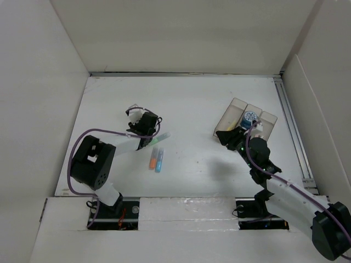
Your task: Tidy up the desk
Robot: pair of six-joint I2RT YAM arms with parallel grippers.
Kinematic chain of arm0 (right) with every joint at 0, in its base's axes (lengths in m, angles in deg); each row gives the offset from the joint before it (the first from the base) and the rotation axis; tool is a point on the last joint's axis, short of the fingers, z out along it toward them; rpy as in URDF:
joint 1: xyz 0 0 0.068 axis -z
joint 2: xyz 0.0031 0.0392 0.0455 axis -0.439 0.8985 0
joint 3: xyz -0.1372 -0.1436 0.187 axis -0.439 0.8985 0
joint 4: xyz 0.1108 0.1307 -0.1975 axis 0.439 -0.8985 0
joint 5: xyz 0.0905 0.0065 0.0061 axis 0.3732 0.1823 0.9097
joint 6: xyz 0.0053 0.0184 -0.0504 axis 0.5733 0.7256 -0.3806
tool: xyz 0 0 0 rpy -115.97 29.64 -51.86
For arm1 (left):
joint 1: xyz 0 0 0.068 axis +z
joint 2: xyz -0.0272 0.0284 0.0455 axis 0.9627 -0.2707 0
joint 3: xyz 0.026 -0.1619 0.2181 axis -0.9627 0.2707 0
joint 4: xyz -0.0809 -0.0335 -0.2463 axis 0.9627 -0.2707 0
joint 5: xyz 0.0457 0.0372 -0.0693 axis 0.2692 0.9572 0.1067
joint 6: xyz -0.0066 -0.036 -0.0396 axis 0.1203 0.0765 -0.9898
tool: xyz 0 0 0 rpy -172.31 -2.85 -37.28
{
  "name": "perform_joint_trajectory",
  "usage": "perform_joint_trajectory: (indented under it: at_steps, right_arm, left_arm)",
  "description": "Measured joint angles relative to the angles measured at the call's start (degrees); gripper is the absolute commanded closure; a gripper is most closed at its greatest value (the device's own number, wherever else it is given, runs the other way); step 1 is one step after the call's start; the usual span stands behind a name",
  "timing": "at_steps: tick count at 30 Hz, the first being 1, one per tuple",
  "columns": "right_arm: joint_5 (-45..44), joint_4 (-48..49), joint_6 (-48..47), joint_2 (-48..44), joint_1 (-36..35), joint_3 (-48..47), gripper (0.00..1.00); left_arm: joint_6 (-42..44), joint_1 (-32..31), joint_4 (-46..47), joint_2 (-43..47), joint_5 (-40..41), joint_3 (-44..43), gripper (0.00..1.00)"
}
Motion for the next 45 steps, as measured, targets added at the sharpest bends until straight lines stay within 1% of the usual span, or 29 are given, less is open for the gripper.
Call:
perform_joint_trajectory:
  at_steps: [3,6,7,9,10,12,13,16,18,21,23,26,33,38,45]
  right_arm:
    - [0.04,0.00,-0.02,0.02,0.00,0.00,0.52]
    - [0.02,0.00,-0.02,0.00,0.00,0.00,0.52]
    - [0.02,-0.02,-0.02,0.00,0.00,0.00,0.52]
    - [0.04,-0.02,-0.02,-0.02,0.00,0.00,0.52]
    - [0.04,-0.02,-0.02,-0.04,0.00,0.00,0.52]
    - [0.02,-0.02,-0.02,-0.04,0.00,0.00,0.52]
    - [0.02,-0.02,-0.02,-0.04,0.00,0.00,0.52]
    - [0.02,-0.04,-0.07,-0.20,0.00,0.00,0.52]
    - [0.00,-0.04,-0.07,-0.59,0.00,0.00,0.51]
    - [0.02,-0.04,-0.15,-0.87,0.00,-0.02,0.51]
    - [0.00,-0.04,-0.24,-0.87,0.00,-0.02,0.51]
    - [0.02,-0.04,-0.31,-0.92,0.00,-0.02,0.51]
    - [0.02,-0.07,-0.48,-1.18,0.00,-0.04,0.51]
    - [0.00,-0.07,-0.50,-1.16,0.00,-0.04,0.51]
    - [0.02,-0.07,-0.66,-1.16,0.00,-0.09,0.51]
  left_arm:
    - [-0.04,-0.96,-1.60,-2.54,1.18,-2.14,0.65]
    - [-0.09,-1.20,-2.67,-3.78,1.73,-2.78,0.71]
    - [-0.09,-1.20,-2.95,-3.96,1.79,-2.78,0.77]
    - [-0.15,-1.20,-3.34,-4.24,1.86,-2.78,0.83]
    - [-0.15,-1.20,-3.30,-4.31,1.97,-2.86,0.90]
    - [-0.28,-1.20,-3.30,-4.31,2.25,-3.41,0.94]
    - [-0.26,-1.20,-3.23,-4.31,2.21,-3.65,0.98]
    - [-0.28,-1.20,-3.69,-4.31,2.16,-3.65,0.99]
    - [-0.28,-1.20,-3.91,-4.17,2.21,-3.63,0.98]
    - [0.11,-1.16,-4.20,-3.13,2.10,-3.48,0.89]
    - [0.61,-0.94,-4.17,-2.14,1.97,-3.50,0.82]
    - [1.31,-0.94,-4.20,-1.70,1.90,-3.50,0.69]
    - [4.33,-0.07,-4.20,-1.97,-1.14,-3.56,0.68]
    - [6.47,0.26,-4.31,-4.15,-3.58,-4.90,0.69]
    - [7.28,0.17,-3.74,-4.20,-6.64,-4.44,0.69]
